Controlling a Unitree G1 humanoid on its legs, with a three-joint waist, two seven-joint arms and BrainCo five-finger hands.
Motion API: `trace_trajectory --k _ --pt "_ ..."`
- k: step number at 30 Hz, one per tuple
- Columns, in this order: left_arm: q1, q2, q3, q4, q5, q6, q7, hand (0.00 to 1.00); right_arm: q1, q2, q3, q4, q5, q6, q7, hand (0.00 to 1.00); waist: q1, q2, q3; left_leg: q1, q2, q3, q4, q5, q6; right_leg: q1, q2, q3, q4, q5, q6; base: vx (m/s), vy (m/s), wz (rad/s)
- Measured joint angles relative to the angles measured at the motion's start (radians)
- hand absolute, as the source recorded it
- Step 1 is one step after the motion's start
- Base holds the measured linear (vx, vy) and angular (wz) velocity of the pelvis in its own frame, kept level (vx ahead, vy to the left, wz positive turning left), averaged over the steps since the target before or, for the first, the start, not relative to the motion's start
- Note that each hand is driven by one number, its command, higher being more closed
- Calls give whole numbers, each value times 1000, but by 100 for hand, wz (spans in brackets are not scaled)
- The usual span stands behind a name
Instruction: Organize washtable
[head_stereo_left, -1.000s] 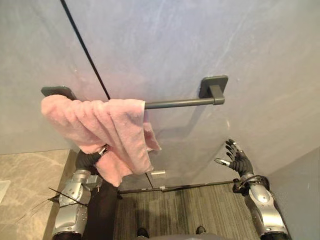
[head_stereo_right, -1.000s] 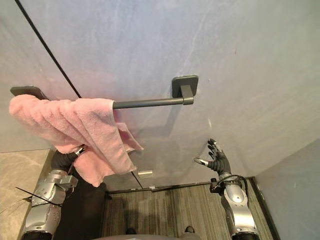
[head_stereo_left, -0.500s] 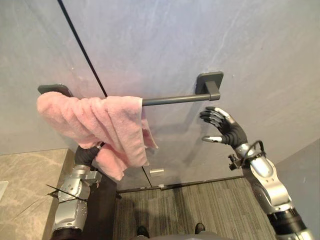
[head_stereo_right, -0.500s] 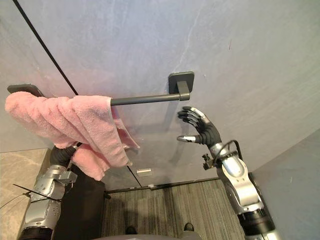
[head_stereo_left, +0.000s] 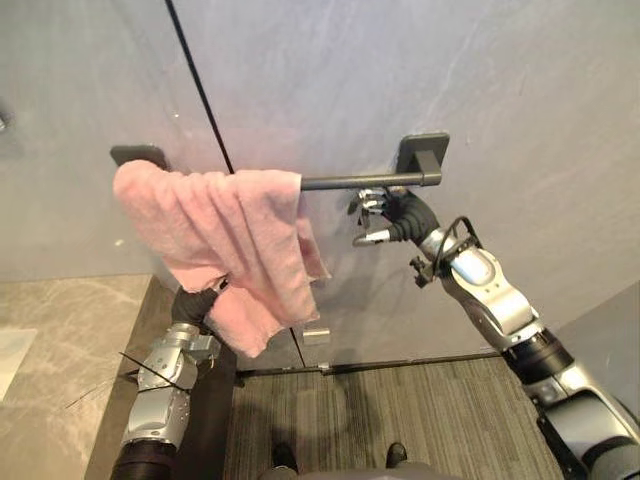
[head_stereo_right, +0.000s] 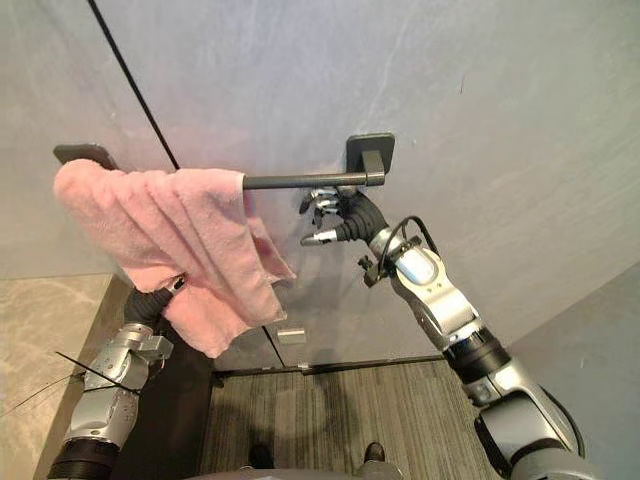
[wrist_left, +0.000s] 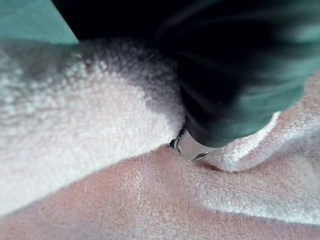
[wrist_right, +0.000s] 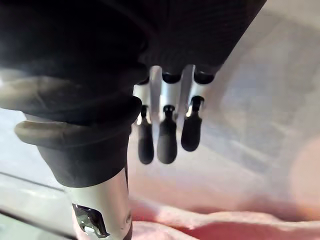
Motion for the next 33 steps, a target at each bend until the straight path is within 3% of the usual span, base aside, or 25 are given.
trace_trajectory --k 4,13,27,28,33 --pt "-3 1 -33 39 0 0 9 100 -57 6 44 39 6 9 -15 0 30 -7 -4 -11 10 -10 0 5 -8 3 7 -2 -29 22 -5 -49 -5 1" --pt "-35 2 -60 57 1 -1 25 100 -105 62 107 83 5 13 -12 0 32 -26 -16 -30 10 -30 0 14 -12 1 13 -12 -49 43 -9 21 -5 3" --pt "-140 6 -75 129 3 0 64 100 -205 261 173 276 -24 28 -16 0 35 -27 -16 -47 14 -37 0 23 -9 -12 19 -16 -49 50 -13 1 0 1" --pt "-152 7 -75 131 3 0 65 100 -210 268 178 288 -27 28 -16 100 36 -28 -17 -47 14 -38 0 23 -9 -12 19 -17 -49 50 -13 0 0 0" --pt "-196 20 -75 133 2 0 74 100 -212 298 190 321 -43 30 -21 100 35 -29 -16 -52 14 -42 0 23 -9 -12 19 -22 -49 50 -13 14 -2 2"
